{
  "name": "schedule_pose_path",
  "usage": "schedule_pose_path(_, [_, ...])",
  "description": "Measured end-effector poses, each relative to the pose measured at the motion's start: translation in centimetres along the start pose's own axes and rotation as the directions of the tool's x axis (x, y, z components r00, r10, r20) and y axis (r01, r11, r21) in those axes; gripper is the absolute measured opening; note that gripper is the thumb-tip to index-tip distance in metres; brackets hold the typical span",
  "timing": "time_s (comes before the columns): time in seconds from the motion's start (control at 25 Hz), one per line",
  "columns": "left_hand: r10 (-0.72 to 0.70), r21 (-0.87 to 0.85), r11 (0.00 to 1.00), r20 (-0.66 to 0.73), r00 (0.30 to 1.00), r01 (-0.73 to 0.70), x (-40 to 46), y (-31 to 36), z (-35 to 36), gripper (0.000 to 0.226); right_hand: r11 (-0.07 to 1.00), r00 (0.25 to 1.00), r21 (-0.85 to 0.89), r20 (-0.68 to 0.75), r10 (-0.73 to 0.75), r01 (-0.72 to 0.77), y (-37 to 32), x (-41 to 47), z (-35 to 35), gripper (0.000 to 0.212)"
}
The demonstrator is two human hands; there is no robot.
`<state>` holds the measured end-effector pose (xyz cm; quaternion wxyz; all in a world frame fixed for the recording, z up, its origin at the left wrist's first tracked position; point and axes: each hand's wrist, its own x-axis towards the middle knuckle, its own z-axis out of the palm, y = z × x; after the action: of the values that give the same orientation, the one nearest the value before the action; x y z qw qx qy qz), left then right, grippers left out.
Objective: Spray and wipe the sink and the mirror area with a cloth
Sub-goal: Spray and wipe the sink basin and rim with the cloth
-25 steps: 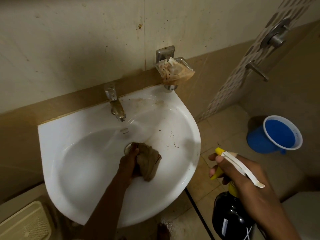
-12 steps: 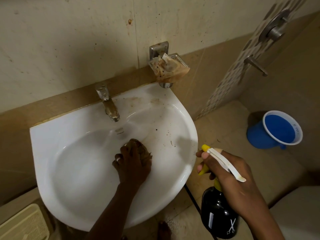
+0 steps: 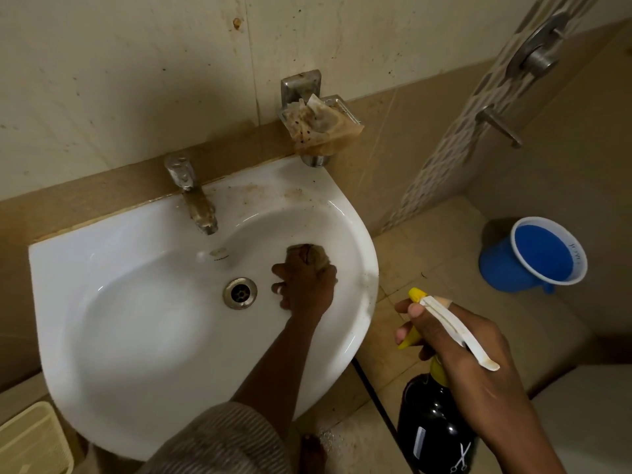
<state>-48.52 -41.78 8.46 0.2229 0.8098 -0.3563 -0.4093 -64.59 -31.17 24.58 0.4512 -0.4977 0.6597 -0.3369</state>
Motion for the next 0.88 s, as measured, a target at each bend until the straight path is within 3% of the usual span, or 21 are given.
schedule_pose_path(0.16, [0.229,-0.028,0.973,0.125,0.965,-0.227,-0.6,1.7,0.7,0.06,0.999,0.999,0.034,-0.051,0.003,-0.001,0.0,-0.8,-1.6,0.027])
schedule_pose_path(0.28, [0.22,-0.379,0.914,0.164,0.962,-0.144,-2.3,2.5,-0.1,0.059,0.998,0.997,0.062,-0.078,0.011,-0.006,-0.2,-1.4,-2.3,0.028])
schedule_pose_path(0.4, [0.339,-0.469,0.859,0.216,0.916,-0.207,-3.5,2.7,-0.8,0.059,0.997,0.995,0.076,-0.088,0.039,-0.032,-0.5,-2.0,-2.3,0.034])
schedule_pose_path(0.52, [0.495,-0.272,0.863,0.285,0.821,-0.425,-5.1,3.7,-1.4,0.056,0.997,0.996,0.073,-0.082,0.033,-0.027,-0.7,-2.5,-1.9,0.033])
schedule_pose_path(0.6, [0.564,-0.112,0.809,0.424,0.709,-0.577,-6.8,4.1,-1.8,0.058,0.995,0.996,0.097,-0.084,0.029,-0.02,-1.2,-2.9,-1.7,0.031])
schedule_pose_path(0.72, [0.553,0.096,0.706,0.543,0.632,-0.701,-9.6,3.3,-2.6,0.054,0.997,0.995,0.079,-0.096,0.005,0.002,-1.8,-3.7,-2.0,0.043])
schedule_pose_path(0.88, [0.623,0.103,0.583,0.58,0.525,-0.806,-11.9,-1.0,-4.9,0.046,0.998,0.991,0.067,-0.13,0.01,-0.002,-2.4,-4.3,-2.4,0.035])
